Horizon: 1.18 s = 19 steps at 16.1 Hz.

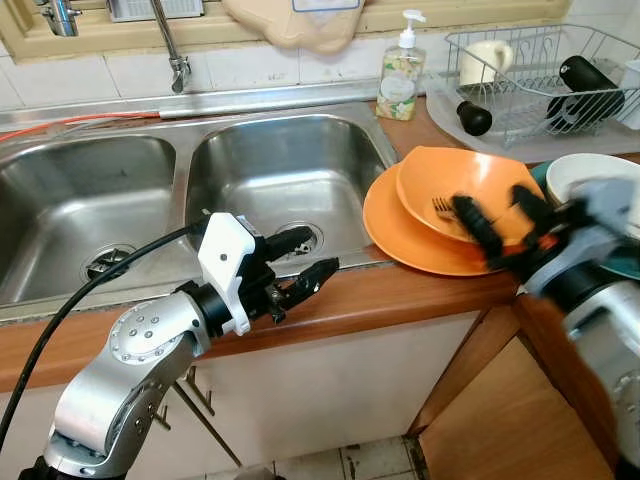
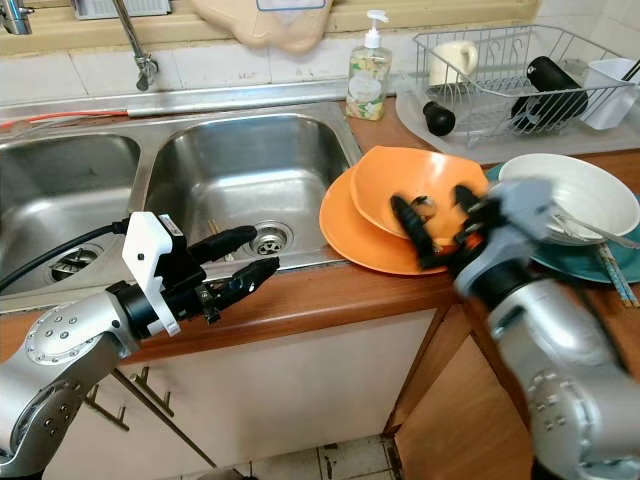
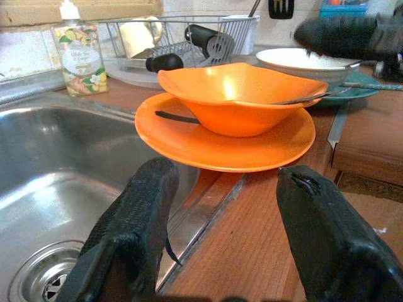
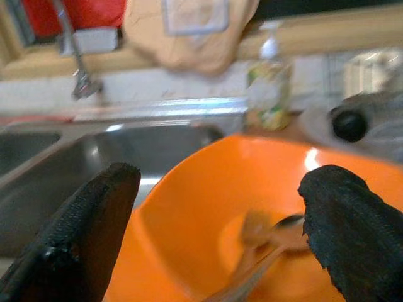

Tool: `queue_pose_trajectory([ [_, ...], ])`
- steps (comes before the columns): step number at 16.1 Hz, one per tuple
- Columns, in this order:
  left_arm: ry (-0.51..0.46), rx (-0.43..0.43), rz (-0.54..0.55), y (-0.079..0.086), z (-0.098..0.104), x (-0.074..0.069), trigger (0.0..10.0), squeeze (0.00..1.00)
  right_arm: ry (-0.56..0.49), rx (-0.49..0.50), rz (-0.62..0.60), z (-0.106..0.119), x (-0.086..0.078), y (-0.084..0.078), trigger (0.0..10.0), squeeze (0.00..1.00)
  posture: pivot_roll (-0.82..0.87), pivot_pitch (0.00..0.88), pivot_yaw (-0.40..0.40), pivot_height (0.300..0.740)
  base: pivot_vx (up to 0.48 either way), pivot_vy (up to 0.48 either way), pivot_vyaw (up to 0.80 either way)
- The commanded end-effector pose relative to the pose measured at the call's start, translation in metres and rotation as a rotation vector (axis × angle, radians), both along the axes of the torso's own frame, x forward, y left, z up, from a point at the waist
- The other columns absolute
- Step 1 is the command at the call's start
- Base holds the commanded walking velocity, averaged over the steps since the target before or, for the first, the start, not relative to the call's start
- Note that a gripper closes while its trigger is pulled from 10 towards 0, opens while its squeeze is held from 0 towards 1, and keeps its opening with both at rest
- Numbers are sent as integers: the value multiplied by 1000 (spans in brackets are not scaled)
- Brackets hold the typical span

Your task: Kitchen organization

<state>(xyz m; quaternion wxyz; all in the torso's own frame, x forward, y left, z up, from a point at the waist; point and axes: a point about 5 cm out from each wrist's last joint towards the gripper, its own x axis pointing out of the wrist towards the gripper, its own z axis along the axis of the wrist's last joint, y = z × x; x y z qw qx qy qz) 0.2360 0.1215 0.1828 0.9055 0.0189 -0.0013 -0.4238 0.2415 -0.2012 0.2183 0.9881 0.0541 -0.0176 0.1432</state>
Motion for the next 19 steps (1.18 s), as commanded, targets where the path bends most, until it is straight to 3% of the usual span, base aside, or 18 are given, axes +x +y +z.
queue_pose_trajectory([
  [1,-10,18,-1,1,2,1,10000,0,-15,1,-20,4,-1,-3,10000,0,-141,0,61,740,0,0,0],
  [3,-1,14,-13,0,1,0,10000,0,20,-62,-51,-2,-5,-14,10000,0,-144,0,63,740,0,0,0],
  [6,15,15,-35,-1,-1,-3,10000,0,44,-76,48,-9,-19,-1,10000,0,-150,0,70,740,0,0,0],
  [9,29,23,-55,-2,-3,-5,10000,0,65,-72,43,-13,-25,2,10000,0,-156,0,75,740,0,0,0],
  [10,32,22,-58,-3,-3,-6,10000,0,69,-69,39,-15,-26,4,745,0,-157,0,78,740,0,0,0],
  [11,34,21,-62,-4,-4,-7,10000,0,75,-70,44,-19,-29,7,0,0,-157,0,78,740,0,0,0],
  [19,40,19,-60,-6,-5,-9,10000,0,92,-90,-8,-30,-23,14,0,0,-146,0,65,740,0,0,0],
])
